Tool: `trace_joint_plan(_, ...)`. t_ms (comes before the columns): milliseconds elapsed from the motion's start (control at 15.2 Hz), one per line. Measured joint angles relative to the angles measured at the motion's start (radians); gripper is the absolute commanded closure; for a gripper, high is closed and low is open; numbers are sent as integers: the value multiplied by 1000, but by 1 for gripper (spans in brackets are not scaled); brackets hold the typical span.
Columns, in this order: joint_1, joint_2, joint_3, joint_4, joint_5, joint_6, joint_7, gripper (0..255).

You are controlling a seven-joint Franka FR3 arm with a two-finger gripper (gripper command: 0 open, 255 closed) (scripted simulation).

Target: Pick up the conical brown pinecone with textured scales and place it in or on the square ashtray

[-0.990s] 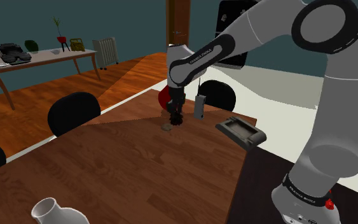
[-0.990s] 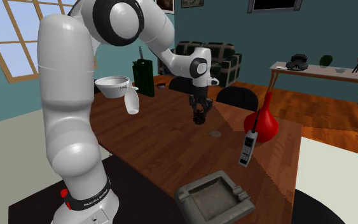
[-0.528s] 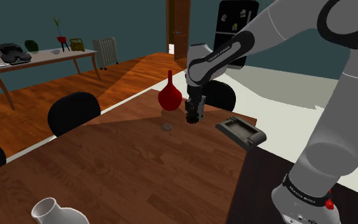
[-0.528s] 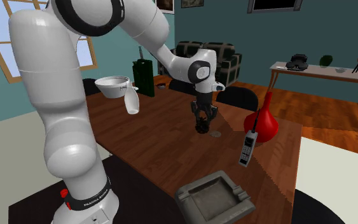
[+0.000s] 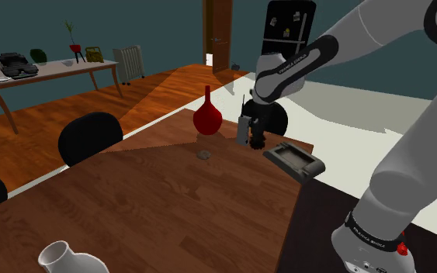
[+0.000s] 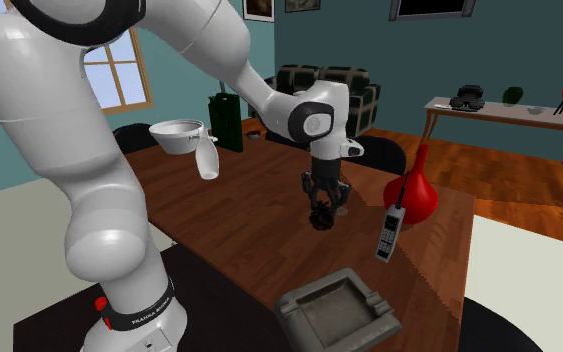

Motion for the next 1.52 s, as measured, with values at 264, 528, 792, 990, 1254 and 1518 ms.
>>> trace_joint_plan(264,-49,-77,-60,-86,-12,11,-100,255)
trace_joint_plan(528,-100,-125,-124,-130,-33,12,-198,255)
trace_joint_plan(792,-151,-162,-190,-162,-59,11,-294,255)
trace_joint_plan(990,-192,-181,-244,-173,-81,7,-373,255)
trace_joint_plan(1254,-213,-166,-277,-187,-90,38,-419,255)
trace_joint_plan(1518,-212,-126,-285,-213,-85,104,-425,255)
